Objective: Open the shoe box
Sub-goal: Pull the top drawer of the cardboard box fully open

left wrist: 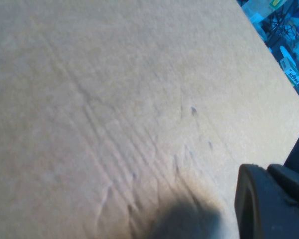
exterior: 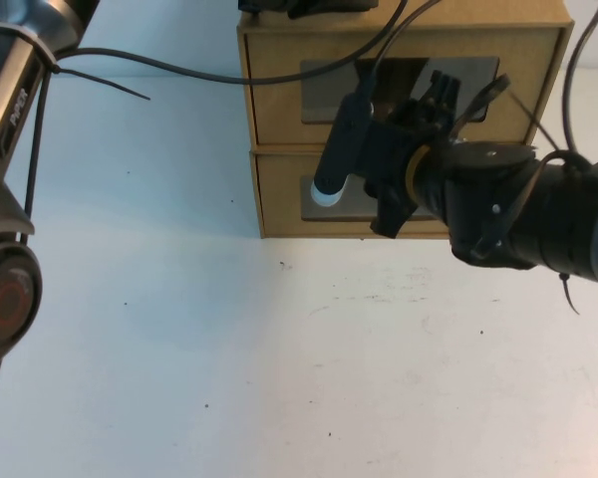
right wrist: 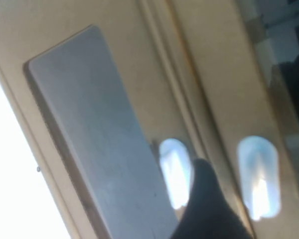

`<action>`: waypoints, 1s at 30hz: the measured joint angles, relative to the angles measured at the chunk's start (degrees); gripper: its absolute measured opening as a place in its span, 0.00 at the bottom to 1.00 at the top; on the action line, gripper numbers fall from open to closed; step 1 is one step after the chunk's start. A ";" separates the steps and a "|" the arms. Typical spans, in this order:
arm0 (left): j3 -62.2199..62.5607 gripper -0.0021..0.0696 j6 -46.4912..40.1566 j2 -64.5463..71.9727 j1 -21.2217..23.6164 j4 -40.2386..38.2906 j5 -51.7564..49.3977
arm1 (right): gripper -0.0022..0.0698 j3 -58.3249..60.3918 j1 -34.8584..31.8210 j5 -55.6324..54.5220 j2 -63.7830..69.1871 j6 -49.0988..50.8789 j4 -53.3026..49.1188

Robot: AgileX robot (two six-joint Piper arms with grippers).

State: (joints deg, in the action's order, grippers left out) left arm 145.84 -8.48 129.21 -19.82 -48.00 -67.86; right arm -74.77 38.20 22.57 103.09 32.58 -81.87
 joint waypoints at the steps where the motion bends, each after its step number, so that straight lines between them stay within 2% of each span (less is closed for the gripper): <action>1: 0.00 0.02 0.00 0.00 0.00 0.00 0.00 | 0.54 0.00 0.00 0.00 0.49 0.83 -1.11; 8: 0.00 0.02 0.00 0.00 0.00 0.00 0.00 | 0.53 0.00 0.00 0.63 2.42 9.81 -11.97; 18: 0.00 0.02 0.00 0.00 0.07 -0.22 0.00 | 0.44 -0.33 0.00 1.97 3.30 11.06 -14.53; 25: 0.00 0.02 0.00 0.00 0.07 -0.22 0.00 | 0.19 -0.54 0.00 2.85 3.30 11.06 -14.96; 30: 0.00 0.02 0.00 0.00 0.07 -0.26 0.14 | 0.11 -0.54 0.08 2.80 3.34 11.06 -14.61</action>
State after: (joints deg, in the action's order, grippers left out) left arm 145.84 -8.48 129.21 -19.74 -48.25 -67.72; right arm -75.31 38.28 25.37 106.44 43.64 -96.48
